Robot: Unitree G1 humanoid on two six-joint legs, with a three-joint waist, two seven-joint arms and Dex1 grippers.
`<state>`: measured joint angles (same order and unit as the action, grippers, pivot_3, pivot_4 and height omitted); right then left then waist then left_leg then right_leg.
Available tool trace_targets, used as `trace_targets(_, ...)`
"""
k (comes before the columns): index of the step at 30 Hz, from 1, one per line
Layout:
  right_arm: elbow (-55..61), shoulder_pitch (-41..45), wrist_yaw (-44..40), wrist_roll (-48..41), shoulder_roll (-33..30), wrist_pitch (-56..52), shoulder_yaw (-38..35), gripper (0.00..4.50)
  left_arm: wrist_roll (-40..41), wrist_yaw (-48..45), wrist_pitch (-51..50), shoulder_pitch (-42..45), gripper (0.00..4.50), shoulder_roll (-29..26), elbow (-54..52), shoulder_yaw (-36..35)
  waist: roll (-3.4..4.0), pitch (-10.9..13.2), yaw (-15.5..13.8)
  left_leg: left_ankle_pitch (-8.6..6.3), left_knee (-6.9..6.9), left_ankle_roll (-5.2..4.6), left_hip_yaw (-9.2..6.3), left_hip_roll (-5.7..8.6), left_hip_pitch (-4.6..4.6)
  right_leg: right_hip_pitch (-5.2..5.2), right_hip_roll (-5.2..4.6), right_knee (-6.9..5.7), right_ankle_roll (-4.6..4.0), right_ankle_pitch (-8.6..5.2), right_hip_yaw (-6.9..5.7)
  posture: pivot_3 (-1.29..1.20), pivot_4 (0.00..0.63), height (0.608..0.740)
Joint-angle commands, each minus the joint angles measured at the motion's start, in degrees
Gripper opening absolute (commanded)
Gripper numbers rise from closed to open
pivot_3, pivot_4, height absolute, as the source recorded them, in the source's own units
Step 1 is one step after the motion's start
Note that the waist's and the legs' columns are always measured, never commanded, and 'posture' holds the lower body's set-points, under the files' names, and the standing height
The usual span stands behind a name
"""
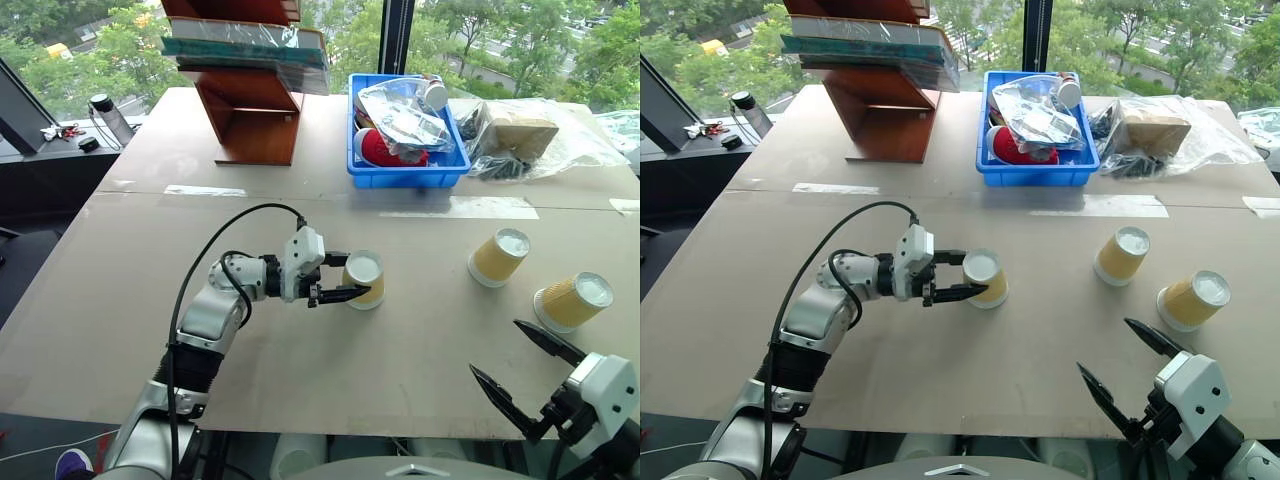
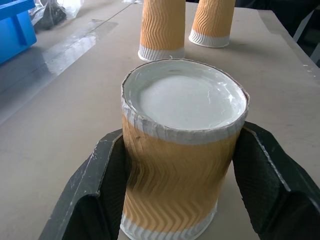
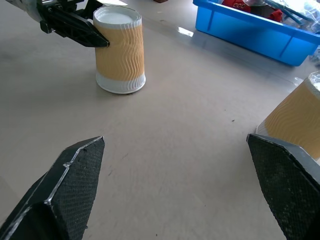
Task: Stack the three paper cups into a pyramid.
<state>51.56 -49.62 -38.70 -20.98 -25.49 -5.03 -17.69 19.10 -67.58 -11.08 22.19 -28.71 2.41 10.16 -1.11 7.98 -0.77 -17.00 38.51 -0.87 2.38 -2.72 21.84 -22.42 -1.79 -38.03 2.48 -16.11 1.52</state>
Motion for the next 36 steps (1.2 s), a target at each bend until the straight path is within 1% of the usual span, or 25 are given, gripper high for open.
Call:
trace_targets(1,2.0,0.1,0.6,-0.6,-0.2,-0.2,0.3,4.50,0.2,0.4,-0.9,0.0,2.61,-0.9,-2.9,-0.5,0.00,0.0,0.0,0.00,0.00,0.00,0.00,0.00,0.00,0.00,0.00,0.00,0.00,0.00,0.00,0.00,0.150,0.740)
trace_targets(8,1.9,1.2,0.9,-0.9,-0.5,-1.0,0.3,4.50,0.2,0.0,-1.3,-0.5,2.61,-1.4,-1.8,-0.3,0.00,0.0,0.0,0.00,0.01,0.00,0.00,0.00,0.00,0.00,0.00,0.00,0.00,0.00,0.00,0.00,0.150,0.740)
trace_targets(9,1.9,1.4,0.9,-1.0,-0.5,-1.1,0.3,4.50,-0.1,-0.2,-0.1,-0.7,2.61,-1.5,-1.5,-0.3,0.00,0.0,0.0,0.00,0.01,0.00,0.00,0.00,0.00,0.00,0.00,0.00,0.00,0.00,0.00,0.00,0.150,0.740)
trace_targets(10,1.9,1.5,1.0,-1.0,-0.6,-1.2,0.3,4.50,-0.4,-0.2,0.9,-0.9,3.03,-1.4,-1.2,-0.4,0.00,0.0,0.0,0.00,0.01,0.00,0.00,0.00,0.00,0.00,0.00,-0.01,0.00,0.00,0.00,0.00,0.150,0.740)
trace_targets(11,1.9,1.6,1.0,-1.1,-0.6,-1.3,0.2,4.50,1.0,-1.1,-0.8,-1.2,3.49,-1.7,-2.0,-0.5,0.00,0.0,0.0,0.00,0.01,0.00,0.00,0.00,-0.01,0.00,0.00,-0.01,0.00,0.00,0.00,0.00,0.150,0.740)
trace_targets(12,2.1,1.9,1.4,-1.5,-0.6,-1.8,-0.2,4.50,1.9,-1.1,-1.9,-1.7,3.71,-2.1,-3.1,-1.0,0.00,0.0,0.0,0.00,0.01,0.00,0.00,0.00,0.00,0.00,0.00,-0.01,0.00,0.00,0.00,0.00,0.150,0.740)
trace_targets(13,2.2,2.1,1.7,-1.8,-0.5,-2.2,-0.5,4.50,2.6,-1.1,-2.9,-2.1,4.15,-2.3,-3.9,-1.3,0.00,0.0,0.1,0.00,0.01,0.00,0.00,0.00,-0.01,0.00,0.00,-0.01,0.00,0.00,0.00,0.00,0.150,0.740)
trace_targets(14,2.5,2.4,2.2,-2.2,-0.5,-2.8,-0.8,4.50,2.9,-0.8,-3.3,-2.5,4.33,-2.6,-4.6,-1.7,0.00,0.0,0.1,0.00,0.01,0.00,0.01,0.00,-0.01,0.00,0.00,-0.01,0.00,0.00,0.01,0.00,0.150,0.740)
trace_targets(18,3.0,5.9,7.1,-2.9,0.4,-5.5,-3.6,4.50,4.6,-0.7,-5.0,-5.3,4.33,-4.9,-7.4,-4.3,0.00,0.0,0.1,0.00,0.01,0.00,-0.01,-0.01,0.00,0.00,-0.01,-0.02,0.00,0.00,0.00,0.00,0.150,0.740)
trace_targets(21,2.5,12.7,13.4,-2.3,1.3,-8.8,-5.6,4.50,7.2,0.2,-4.4,-10.2,4.33,-6.6,-10.1,-9.2,0.01,0.0,0.2,0.00,0.01,0.01,0.02,-0.03,-0.02,-0.01,-0.01,-0.04,0.00,0.00,0.02,0.00,0.150,0.740)
trace_targets(24,2.3,15.7,16.2,-2.9,1.3,-12.4,-7.2,4.50,9.2,1.1,-3.8,-14.2,4.33,-7.3,-12.9,-13.1,0.04,0.0,0.4,0.00,0.00,0.01,0.04,-0.06,-0.03,-0.02,-0.04,-0.06,-0.01,0.00,0.04,0.00,0.150,0.740)
trace_targets(26,2.2,14.9,15.1,-6.3,0.4,-14.3,-10.7,4.50,14.4,-1.7,-7.0,-16.3,4.33,-8.6,-14.7,-15.6,0.04,0.0,-0.2,0.00,0.00,0.01,-0.01,-0.05,0.01,-0.02,-0.05,-0.06,-0.01,0.00,-0.04,0.00,0.150,0.740)
trace_targets(29,0.3,10.9,11.2,-11.1,-1.1,-14.7,-19.8,4.50,18.5,-6.8,-9.7,-18.2,4.33,-13.1,-16.7,-17.8,0.05,0.0,-0.4,0.01,0.00,0.01,-0.09,-0.03,0.10,-0.02,-0.12,-0.02,-0.01,0.00,-0.16,0.00,0.150,0.740)
trace_targets(31,-1.4,8.9,9.5,-13.0,-2.0,-14.9,-24.5,4.50,21.9,-10.2,-11.4,-18.5,4.33,-15.1,-17.9,-18.4,0.05,0.0,-0.3,0.00,0.00,0.01,-0.09,-0.01,0.07,0.01,-0.14,0.01,-0.01,0.00,-0.17,0.00,0.150,0.740)
trace_targets(34,-4.9,7.9,8.2,-11.6,-3.6,-14.9,-26.6,4.50,23.5,-15.6,-11.2,-19.0,4.33,-17.6,-20.6,-17.1,0.05,0.0,0.2,0.00,-0.01,0.00,0.01,0.00,-0.08,0.10,-0.13,0.01,-0.01,-0.01,-0.07,0.00,0.150,0.740)
trace_targets(36,-6.4,9.0,9.0,-12.8,-4.2,-16.8,-26.3,4.50,25.0,-15.4,-12.7,-17.8,4.33,-17.7,-22.5,-16.4,0.06,0.0,0.5,0.00,-0.01,0.00,0.08,-0.03,-0.13,0.10,-0.07,0.00,-0.02,-0.01,0.00,0.00,0.150,0.740)
